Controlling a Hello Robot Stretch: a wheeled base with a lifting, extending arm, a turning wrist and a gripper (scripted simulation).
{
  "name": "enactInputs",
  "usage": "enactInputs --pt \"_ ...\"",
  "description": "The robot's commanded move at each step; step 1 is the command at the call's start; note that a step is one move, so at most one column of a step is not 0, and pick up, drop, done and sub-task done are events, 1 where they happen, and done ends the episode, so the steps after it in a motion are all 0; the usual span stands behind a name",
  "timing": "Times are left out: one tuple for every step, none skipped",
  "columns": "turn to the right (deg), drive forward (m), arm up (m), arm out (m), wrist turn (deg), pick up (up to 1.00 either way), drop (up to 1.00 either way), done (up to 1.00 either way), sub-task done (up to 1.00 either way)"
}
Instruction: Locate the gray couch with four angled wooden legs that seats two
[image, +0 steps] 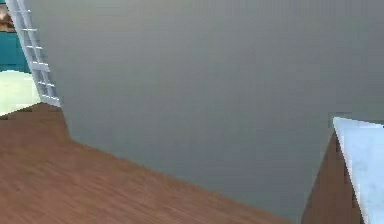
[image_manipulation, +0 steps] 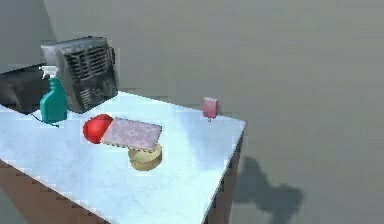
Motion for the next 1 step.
enactInputs --pt "-42.0 0.00 0.00 0.00 0.0 0.00 0.00 0.00 0.00"
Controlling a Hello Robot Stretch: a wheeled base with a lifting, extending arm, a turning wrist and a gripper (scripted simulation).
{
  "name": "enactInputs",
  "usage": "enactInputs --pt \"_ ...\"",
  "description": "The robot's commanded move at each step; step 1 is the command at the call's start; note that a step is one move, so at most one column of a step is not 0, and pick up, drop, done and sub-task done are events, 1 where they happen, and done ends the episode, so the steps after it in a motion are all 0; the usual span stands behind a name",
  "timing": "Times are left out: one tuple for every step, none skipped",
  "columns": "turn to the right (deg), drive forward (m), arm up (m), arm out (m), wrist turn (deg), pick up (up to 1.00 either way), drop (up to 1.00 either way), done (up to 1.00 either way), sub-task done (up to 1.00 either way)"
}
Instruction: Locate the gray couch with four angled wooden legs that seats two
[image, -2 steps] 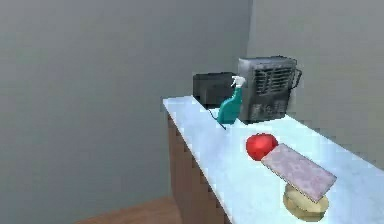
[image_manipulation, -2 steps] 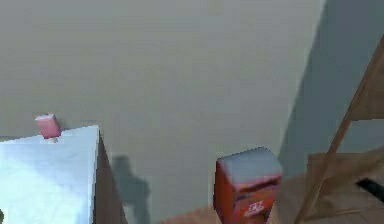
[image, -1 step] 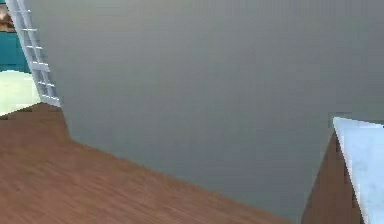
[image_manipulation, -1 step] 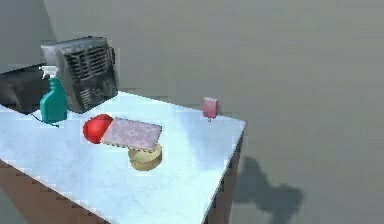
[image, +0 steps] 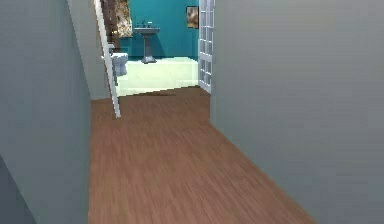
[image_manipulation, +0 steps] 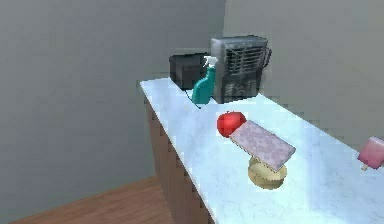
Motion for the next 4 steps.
enactInputs --pt "-3.0 0.00 0.00 0.00 0.0 0.00 0.00 0.00 0.00" --pt "0.0 0.35 0.00 0.00 0.0 0.00 0.00 0.00 0.00" --pt "-6.0 0.00 0.00 0.00 0.0 0.00 0.00 0.00 0.00" --pt "0.0 1.00 0.00 0.00 0.0 0.00 0.00 0.00 0.00"
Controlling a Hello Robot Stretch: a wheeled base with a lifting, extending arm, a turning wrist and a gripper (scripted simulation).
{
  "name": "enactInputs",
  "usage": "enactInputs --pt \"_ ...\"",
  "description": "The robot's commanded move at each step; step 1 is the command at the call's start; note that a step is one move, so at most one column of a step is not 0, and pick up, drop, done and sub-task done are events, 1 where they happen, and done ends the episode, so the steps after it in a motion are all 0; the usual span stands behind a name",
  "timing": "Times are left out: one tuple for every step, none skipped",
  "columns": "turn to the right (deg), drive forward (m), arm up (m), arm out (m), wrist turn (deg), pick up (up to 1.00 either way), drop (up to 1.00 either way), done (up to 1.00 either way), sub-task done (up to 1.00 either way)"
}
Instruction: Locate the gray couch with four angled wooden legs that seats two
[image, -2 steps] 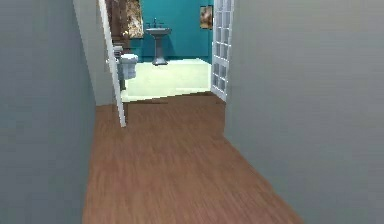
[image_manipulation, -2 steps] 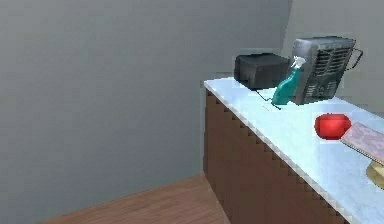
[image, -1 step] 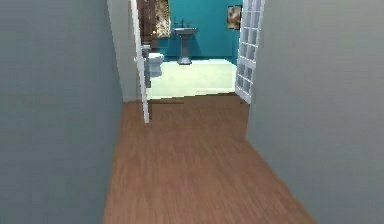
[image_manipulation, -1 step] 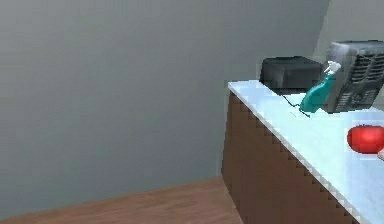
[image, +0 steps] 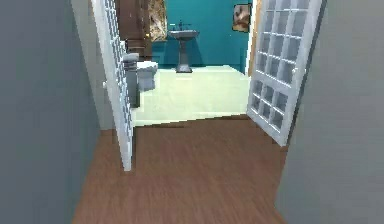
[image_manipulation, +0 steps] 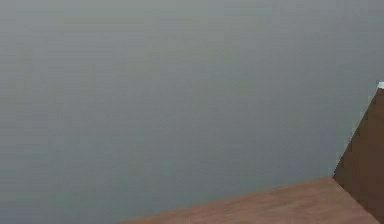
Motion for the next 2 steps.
enactInputs --pt "0.0 1.00 0.00 0.00 0.0 0.00 0.00 0.00 0.00" --pt "0.0 1.00 0.00 0.00 0.0 0.00 0.00 0.00 0.00"
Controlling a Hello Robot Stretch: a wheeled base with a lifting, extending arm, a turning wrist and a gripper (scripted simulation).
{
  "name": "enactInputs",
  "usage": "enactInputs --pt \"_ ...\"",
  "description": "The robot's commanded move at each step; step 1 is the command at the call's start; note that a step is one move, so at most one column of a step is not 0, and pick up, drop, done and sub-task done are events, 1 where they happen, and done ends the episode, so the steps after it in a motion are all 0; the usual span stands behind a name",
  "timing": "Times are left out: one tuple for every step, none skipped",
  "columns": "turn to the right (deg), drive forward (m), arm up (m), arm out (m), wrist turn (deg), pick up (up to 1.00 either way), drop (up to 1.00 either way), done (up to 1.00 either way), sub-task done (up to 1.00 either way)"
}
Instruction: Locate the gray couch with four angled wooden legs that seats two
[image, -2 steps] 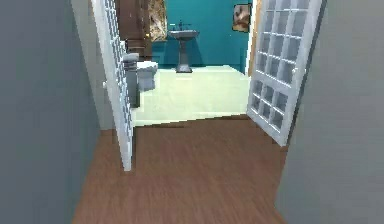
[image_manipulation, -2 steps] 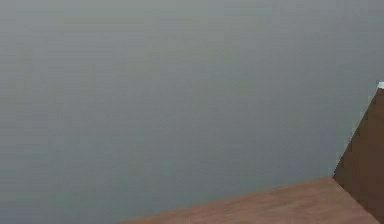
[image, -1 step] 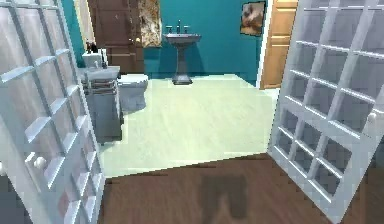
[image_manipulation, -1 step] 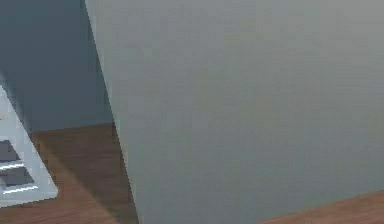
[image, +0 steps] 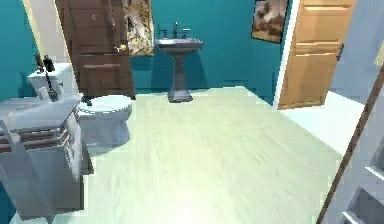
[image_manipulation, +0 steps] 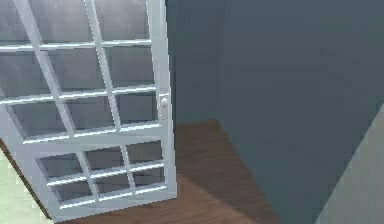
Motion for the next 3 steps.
enactInputs --pt "0.0 0.95 0.00 0.00 0.0 0.00 0.00 0.00 0.00" --pt "42.0 0.00 0.00 0.00 0.0 0.00 0.00 0.00 0.00" --pt "3.0 0.00 0.00 0.00 0.0 0.00 0.00 0.00 0.00"
